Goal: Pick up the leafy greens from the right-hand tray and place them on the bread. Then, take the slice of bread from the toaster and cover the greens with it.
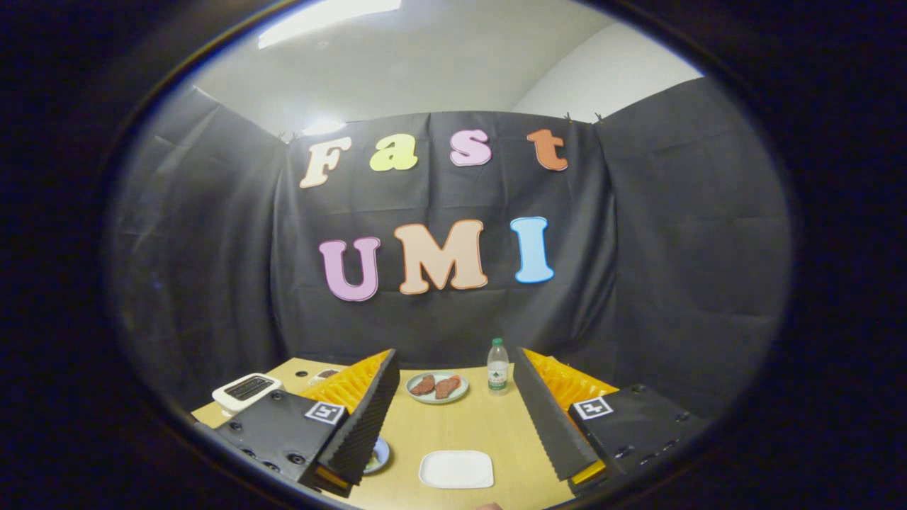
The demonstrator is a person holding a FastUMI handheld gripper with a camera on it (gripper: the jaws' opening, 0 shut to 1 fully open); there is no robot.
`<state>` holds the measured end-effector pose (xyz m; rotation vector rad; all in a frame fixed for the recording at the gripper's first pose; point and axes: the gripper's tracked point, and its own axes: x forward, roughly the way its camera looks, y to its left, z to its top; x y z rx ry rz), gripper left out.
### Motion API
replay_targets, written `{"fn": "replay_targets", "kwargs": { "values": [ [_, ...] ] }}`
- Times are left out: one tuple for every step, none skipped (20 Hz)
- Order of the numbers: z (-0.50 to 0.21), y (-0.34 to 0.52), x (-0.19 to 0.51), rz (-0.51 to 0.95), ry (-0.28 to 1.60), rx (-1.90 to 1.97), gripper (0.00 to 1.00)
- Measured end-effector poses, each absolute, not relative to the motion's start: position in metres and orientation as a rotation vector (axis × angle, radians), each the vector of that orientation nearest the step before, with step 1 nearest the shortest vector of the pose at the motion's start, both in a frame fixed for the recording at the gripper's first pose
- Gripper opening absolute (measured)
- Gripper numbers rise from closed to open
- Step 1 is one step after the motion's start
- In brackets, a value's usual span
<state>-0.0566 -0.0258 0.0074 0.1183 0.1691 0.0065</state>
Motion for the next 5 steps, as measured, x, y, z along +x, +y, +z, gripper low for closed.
{"fn": "replay_targets", "kwargs": {
  "values": [
    [0.0076, -0.0272, -0.0562, 0.002, 0.167, 0.118, 1.0],
    [0.0089, -0.0275, -0.0561, 0.0, 0.167, 0.119, 1.0],
    [0.0073, -0.0271, -0.057, -0.001, 0.17, 0.119, 1.0],
    [0.0071, -0.028, -0.0579, -0.006, 0.172, 0.115, 1.0],
    [0.0075, -0.0293, -0.0584, -0.008, 0.17, 0.113, 1.0]
  ]
}}
